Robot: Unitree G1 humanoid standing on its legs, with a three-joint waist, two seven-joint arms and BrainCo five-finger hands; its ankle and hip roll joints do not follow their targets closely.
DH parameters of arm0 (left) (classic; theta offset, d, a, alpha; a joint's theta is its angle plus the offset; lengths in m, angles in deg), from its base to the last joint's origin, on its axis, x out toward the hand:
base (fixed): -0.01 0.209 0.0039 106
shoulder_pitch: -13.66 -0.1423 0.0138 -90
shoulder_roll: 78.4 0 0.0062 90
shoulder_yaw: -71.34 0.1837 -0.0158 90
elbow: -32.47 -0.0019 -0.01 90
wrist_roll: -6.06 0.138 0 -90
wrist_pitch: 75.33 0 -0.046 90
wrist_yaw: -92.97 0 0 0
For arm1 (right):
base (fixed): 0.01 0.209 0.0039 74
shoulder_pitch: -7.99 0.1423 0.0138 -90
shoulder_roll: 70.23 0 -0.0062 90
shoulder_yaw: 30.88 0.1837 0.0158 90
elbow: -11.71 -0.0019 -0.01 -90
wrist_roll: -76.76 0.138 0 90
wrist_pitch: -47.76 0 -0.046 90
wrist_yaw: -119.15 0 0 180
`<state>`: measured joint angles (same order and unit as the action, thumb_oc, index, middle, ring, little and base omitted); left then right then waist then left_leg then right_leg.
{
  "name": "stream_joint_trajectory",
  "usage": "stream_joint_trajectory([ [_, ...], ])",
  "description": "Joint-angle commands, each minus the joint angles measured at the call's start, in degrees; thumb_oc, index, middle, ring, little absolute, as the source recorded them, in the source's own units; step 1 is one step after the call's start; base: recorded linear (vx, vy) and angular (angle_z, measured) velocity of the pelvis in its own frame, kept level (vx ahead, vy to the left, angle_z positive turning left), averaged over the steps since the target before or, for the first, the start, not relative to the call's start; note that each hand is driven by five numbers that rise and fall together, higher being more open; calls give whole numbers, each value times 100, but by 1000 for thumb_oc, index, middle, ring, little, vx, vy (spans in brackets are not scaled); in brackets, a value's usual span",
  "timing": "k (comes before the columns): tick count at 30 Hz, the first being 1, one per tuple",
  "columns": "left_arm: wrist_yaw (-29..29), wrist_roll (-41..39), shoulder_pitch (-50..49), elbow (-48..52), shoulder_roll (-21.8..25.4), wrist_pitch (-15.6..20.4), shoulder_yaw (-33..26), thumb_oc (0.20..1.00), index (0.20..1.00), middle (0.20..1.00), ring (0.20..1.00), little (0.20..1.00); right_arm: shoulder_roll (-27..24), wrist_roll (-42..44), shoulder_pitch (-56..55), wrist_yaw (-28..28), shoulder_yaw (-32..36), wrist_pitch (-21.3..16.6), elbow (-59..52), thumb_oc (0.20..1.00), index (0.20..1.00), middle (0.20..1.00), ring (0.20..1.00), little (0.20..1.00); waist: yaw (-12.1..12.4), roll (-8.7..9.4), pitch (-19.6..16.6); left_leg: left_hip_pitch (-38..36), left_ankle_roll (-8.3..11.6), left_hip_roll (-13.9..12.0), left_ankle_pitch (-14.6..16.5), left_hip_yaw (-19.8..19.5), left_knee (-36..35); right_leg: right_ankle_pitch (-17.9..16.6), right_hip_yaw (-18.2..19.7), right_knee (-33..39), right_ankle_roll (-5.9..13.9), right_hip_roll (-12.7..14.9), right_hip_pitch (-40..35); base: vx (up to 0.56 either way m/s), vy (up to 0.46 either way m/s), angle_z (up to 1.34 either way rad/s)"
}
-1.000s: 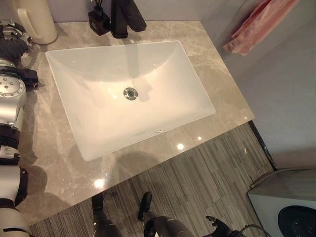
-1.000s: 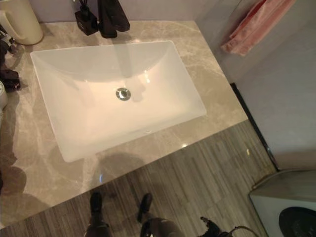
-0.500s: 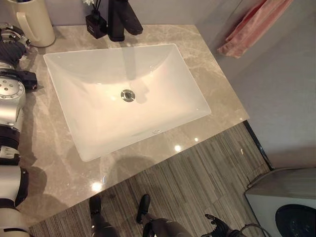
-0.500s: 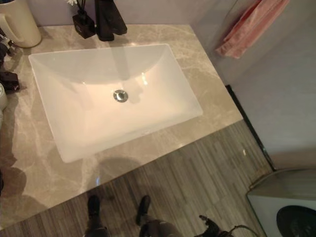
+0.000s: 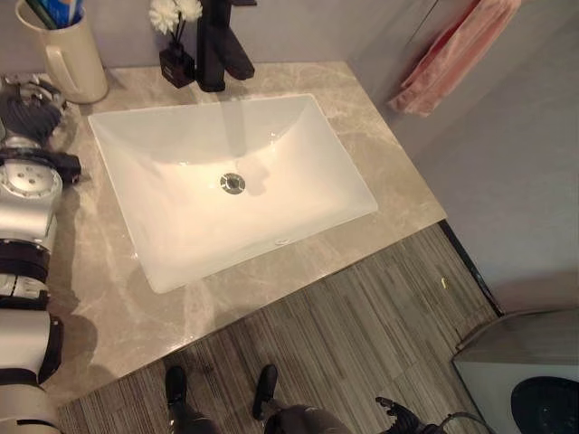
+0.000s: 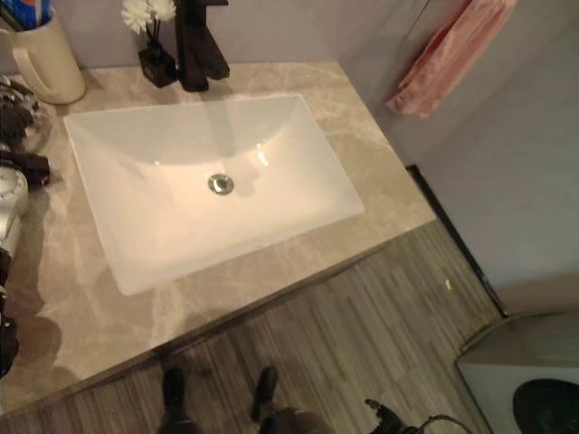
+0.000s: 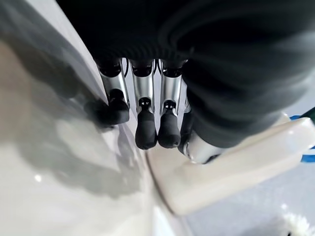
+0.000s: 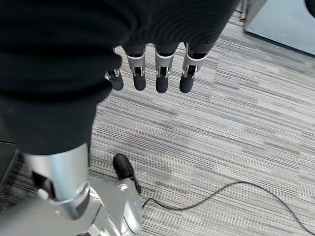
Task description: Put brush and paste in cup on sink, flatten towel.
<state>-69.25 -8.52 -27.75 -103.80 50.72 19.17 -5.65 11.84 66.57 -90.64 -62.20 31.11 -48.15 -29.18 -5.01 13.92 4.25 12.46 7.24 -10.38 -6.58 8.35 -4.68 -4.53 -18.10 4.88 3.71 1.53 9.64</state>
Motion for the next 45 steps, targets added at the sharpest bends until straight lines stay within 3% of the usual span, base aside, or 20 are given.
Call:
stream_joint_trajectory([
  [1, 181, 259, -660, -269, -139, -186, -570, 200, 200, 200, 200, 200, -98, -156, -97, 23, 85, 96, 102, 1000, 1000, 1000, 1000, 1000, 179, 207, -67, -65, -188, 17, 256, -475, -32, -152, 205, 12, 669, 343, -194, 0, 0, 0],
  [6, 377, 316, -1616, 598, -384, -33, -1242, 200, 200, 200, 200, 200, 26, -170, -130, 23, 154, 96, 175, 1000, 1000, 1000, 1000, 1000, 333, 159, -112, -217, -188, 49, 276, -484, -32, -72, 135, 12, 628, 333, -395, -14, -13, 12],
  [11, 709, 979, -3858, 3137, -1567, 529, -2217, 200, 200, 200, 200, 200, 279, -142, -157, 153, 479, 10, 426, 1000, 1000, 1000, 1000, 1000, 593, -19, -41, -485, -198, 53, 283, -533, -32, 247, 32, -286, 502, 319, -659, -26, -6, 8],
  [13, 353, 841, -4553, 3967, -1936, 885, -2275, 200, 200, 200, 200, 200, 252, -112, -131, 223, 648, -12, 772, 1000, 1000, 1000, 1000, 1000, 666, -158, -44, -638, -226, 52, 263, -541, -30, 361, 15, -360, 452, 281, -795, -8, 6, 23],
  [15, -453, 412, -5321, 4879, -2125, 1314, -2163, 200, 200, 200, 200, 200, 53, -310, -105, 186, 717, -50, 910, 1000, 1000, 1000, 1000, 1000, 807, -300, -33, -778, -251, 57, 400, -616, 295, 433, 39, -310, 380, 226, -1059, 12, -33, 15],
  [19, -1073, -132, -5834, 5429, -2285, 1524, -1914, 200, 200, 200, 200, 200, -187, -188, 35, 301, 995, -172, 895, 1000, 1000, 1000, 1000, 1000, 936, -430, 16, -803, -283, 153, 593, -865, 697, 422, 116, -213, 314, 223, -1277, -11, 1, -2],
  [22, -1426, -98, -6068, 5790, -2086, 1656, -1512, 200, 200, 200, 200, 200, -270, 230, 240, 432, 1300, -297, 967, 1000, 1000, 1000, 1000, 1000, 1084, -503, 88, -824, -321, 568, 863, -1603, 1055, 373, 300, -152, 288, 267, -1378, -75, 38, -13],
  [23, -1597, -45, -6100, 5916, -1965, 1729, -1093, 200, 200, 200, 200, 200, -294, 353, 363, 533, 1370, -351, 931, 1000, 1000, 1000, 1000, 1000, 1096, -550, 70, -841, -393, 974, 1061, -2109, 1290, 251, 498, -101, 313, 299, -1336, -108, 99, -60],
  [24, -1625, 79, -6099, 5971, -1877, 1756, -944, 200, 200, 200, 200, 200, -299, 355, 421, 520, 1318, -373, 925, 1000, 1000, 1000, 1000, 1000, 1107, -593, 55, -880, -434, 1153, 1181, -2335, 1364, 207, 653, -95, 312, 285, -1304, -141, 126, -93],
  [25, -1601, 343, -6045, 6107, -1711, 1783, -811, 200, 200, 200, 200, 200, -309, 366, 496, 544, 1303, -384, 931, 1000, 1000, 1000, 1000, 1000, 1083, -616, 32, -870, -486, 1334, 1207, -2525, 1404, 148, 777, -94, 335, 308, -1226, -122, 136, -112],
  [27, -1552, 599, -5907, 6256, -1546, 1809, -623, 200, 200, 200, 200, 200, -282, 384, 566, 575, 1290, -412, 982, 1000, 1000, 1000, 1000, 1000, 1051, -689, 11, -897, -527, 1419, 1232, -2570, 1396, 100, 889, -110, 352, 307, -1156, -137, 191, -104],
  [28, -1741, 520, -5500, 6615, -1285, 1863, -43, 200, 200, 200, 200, 200, -258, 191, 536, 651, 1173, -387, 994, 1000, 1000, 1000, 1000, 1000, 716, -863, -143, -1101, -605, 1471, 1155, -2397, 1085, -69, 1100, -130, 460, 407, -952, -175, 272, -49],
  [33, -1689, 494, -4617, 6418, -1339, 1869, 609, 200, 200, 200, 200, 200, -152, 176, 436, 668, 1174, -337, 943, 1000, 1000, 1000, 1000, 1000, 413, -1015, -222, -1171, -762, 1625, 1139, -2037, 967, -210, 1371, -267, 599, 613, -637, -145, 194, -45],
  [37, -1618, 545, -4261, 6208, -1557, 1893, 878, 200, 200, 200, 200, 200, -136, 152, 357, 753, 1404, -304, 700, 1000, 1000, 1000, 1000, 1000, 179, -1103, -155, -1210, -913, 1744, 1175, -1431, 962, -536, 1786, -340, 820, 779, -271, -137, 154, -83],
  [38, -1569, 490, -4337, 6103, -1708, 1906, 833, 200, 200, 200, 200, 200, -127, 224, 327, 785, 1535, -327, 525, 1000, 1000, 1000, 1000, 1000, 82, -1149, -83, -1260, -946, 1694, 1212, -1113, 894, -716, 1796, -316, 936, 835, -90, -230, 126, -133],
  [39, -1538, 538, -4464, 5978, -1799, 1909, 780, 200, 200, 200, 200, 200, -120, 247, 344, 811, 1607, -334, 387, 1000, 1000, 1000, 1000, 1000, 183, -1221, 23, -1343, -941, 1538, 1207, -746, 790, -740, 1358, -284, 967, 969, 54, -314, 54, -112],
  [40, -1526, 612, -4635, 5893, -1848, 1865, 637, 200, 200, 200, 200, 200, -108, 182, 368, 852, 1640, -352, 138, 1000, 1000, 1000, 1000, 1000, 321, -1315, 142, -1354, -921, 1356, 1121, -441, 737, -568, 438, -475, 924, 1220, 121, -285, -64, -232],
  [41, -1470, 639, -4729, 5747, -1908, 1847, 545, 200, 200, 200, 200, 200, -90, 195, 307, 895, 1675, -391, 92, 1000, 1000, 1000, 1000, 1000, 303, -1377, 170, -1459, -926, 1227, 1066, -257, 592, -300, 271, -832, 825, 1205, -40, -195, -67, -254],
  [44, -1416, 666, -4781, 5552, -1990, 1803, 506, 200, 200, 200, 200, 200, -99, 186, 314, 899, 1648, -404, 91, 1000, 1000, 1000, 1000, 1000, 308, -1366, 106, -1524, -956, 1196, 1026, -138, 474, -157, 388, -1018, 741, 1089, -170, -31, -108, -137],
  [45, -1393, 646, -4906, 5384, -2092, 1737, 447, 200, 200, 200, 200, 200, -111, 232, 326, 922, 1660, -422, 141, 1000, 1000, 1000, 1000, 1000, 354, -1372, 36, -1542, -956, 1138, 1017, -12, 449, 98, 254, -1240, 651, 947, -357, -16, -126, -34],
])
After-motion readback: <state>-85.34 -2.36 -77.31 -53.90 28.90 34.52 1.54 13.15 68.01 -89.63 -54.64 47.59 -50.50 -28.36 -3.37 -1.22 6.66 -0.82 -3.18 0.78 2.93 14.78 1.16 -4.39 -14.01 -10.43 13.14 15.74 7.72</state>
